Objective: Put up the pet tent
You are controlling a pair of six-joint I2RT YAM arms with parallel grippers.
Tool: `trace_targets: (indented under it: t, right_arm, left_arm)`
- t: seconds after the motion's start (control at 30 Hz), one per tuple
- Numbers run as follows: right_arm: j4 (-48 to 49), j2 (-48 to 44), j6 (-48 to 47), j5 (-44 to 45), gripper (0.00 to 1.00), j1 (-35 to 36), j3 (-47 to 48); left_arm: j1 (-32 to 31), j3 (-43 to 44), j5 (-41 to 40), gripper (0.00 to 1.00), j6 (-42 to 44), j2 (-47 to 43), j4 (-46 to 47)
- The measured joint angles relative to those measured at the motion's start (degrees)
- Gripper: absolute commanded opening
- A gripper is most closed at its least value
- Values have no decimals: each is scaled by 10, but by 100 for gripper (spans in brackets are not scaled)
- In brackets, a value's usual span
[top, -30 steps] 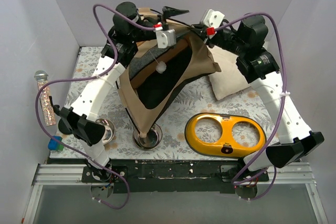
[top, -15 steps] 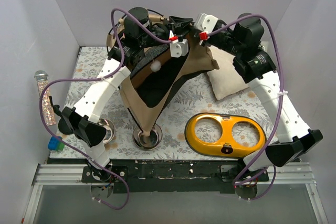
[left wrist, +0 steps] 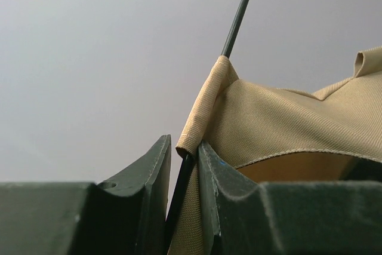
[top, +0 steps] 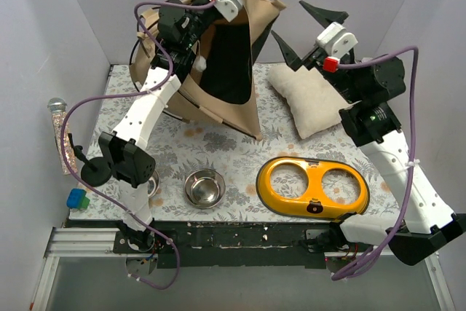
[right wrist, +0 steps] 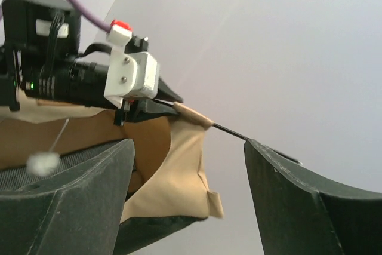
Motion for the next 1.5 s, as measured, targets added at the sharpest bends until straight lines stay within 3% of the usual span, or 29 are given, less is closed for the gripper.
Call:
trace_targets:
  t: [0.17, 0.43, 0.5, 0.6, 0.77, 0.9, 1.23, 1.5]
  right_arm:
    - [38, -14, 26, 44, 82, 0, -7]
    - [1, 29, 120, 85, 84, -26, 5]
    - [-14, 46, 147, 80, 84, -39, 23]
    - [-28, 61, 178, 64, 83, -56, 50]
    - [-44, 53, 191, 34, 83, -62, 57]
    - [-69, 49, 190, 2, 83, -63, 59]
    - [-126, 80, 143, -135, 80, -66, 59]
    - [-181, 94, 92, -215, 75, -66, 59]
  left_arm:
    - [21, 19, -41, 0, -90, 15, 60]
    - [33, 23, -46, 0, -327, -1, 146]
    - [36, -47, -44, 0, -371, -44, 174]
    - [40, -226, -27, 0, -418, -151, 227]
    - [59, -446, 26, 0, -438, -282, 276]
    - [81, -543, 93, 0, -440, -345, 276]
    - [112, -593, 243, 0, -421, -416, 223]
    - [156, -593, 302, 0, -405, -417, 179]
